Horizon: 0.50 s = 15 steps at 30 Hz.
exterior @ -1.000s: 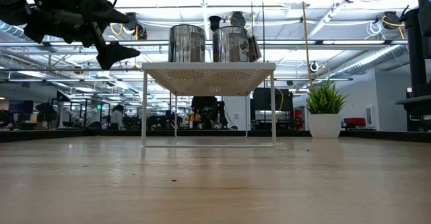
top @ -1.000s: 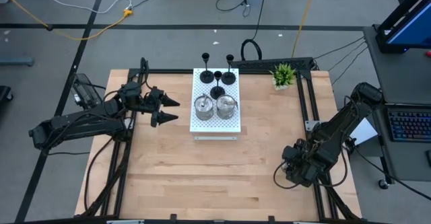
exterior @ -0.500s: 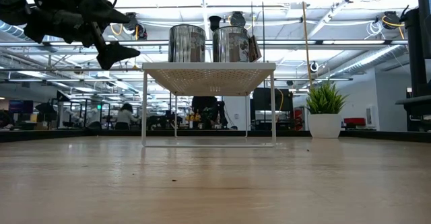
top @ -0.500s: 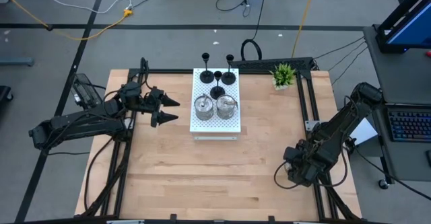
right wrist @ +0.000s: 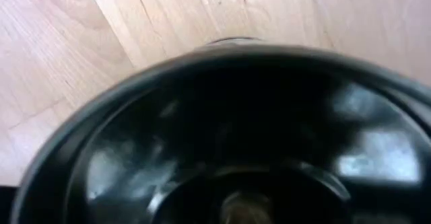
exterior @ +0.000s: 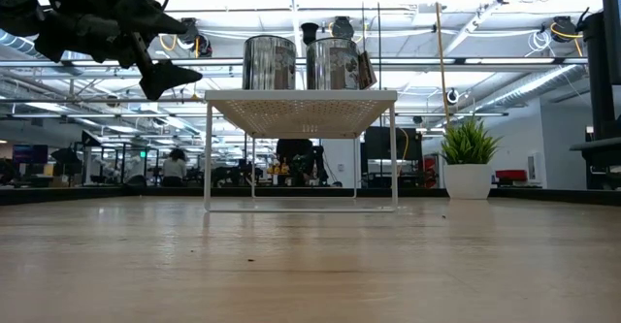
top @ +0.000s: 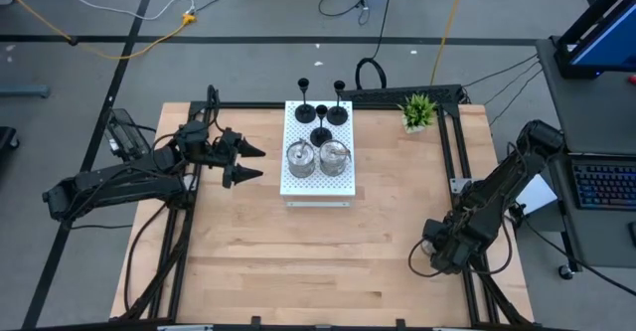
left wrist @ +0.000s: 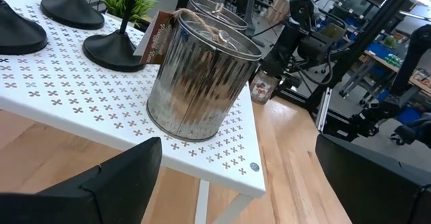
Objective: Pick & Place candle stick holders
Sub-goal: Put the brown scented candle on the shelf
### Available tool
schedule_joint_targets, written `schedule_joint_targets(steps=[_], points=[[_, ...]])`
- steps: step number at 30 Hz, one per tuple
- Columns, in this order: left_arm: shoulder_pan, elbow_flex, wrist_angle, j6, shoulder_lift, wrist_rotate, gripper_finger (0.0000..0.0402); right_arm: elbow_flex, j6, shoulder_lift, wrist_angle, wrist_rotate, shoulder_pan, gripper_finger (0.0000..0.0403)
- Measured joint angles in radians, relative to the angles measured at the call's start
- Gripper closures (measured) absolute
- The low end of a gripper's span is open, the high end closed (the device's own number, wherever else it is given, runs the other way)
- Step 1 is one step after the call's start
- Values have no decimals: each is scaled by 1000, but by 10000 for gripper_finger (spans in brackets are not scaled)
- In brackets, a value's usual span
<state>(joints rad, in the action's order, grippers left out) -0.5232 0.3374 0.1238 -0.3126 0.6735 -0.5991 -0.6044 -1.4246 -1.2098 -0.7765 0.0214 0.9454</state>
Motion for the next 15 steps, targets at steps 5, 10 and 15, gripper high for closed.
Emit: schedule_joint_targets(steps=[5, 10, 15], points=[[0, 0, 0, -1, 0, 0, 2, 3, 0, 27, 6, -31, -3, 9], [0, 0, 0, -8, 0, 0, 2, 7, -3, 59, 27, -69, -3, 9], [0, 0, 0, -7, 0, 0, 2, 7, -2, 66, 49, -93, -3, 9]])
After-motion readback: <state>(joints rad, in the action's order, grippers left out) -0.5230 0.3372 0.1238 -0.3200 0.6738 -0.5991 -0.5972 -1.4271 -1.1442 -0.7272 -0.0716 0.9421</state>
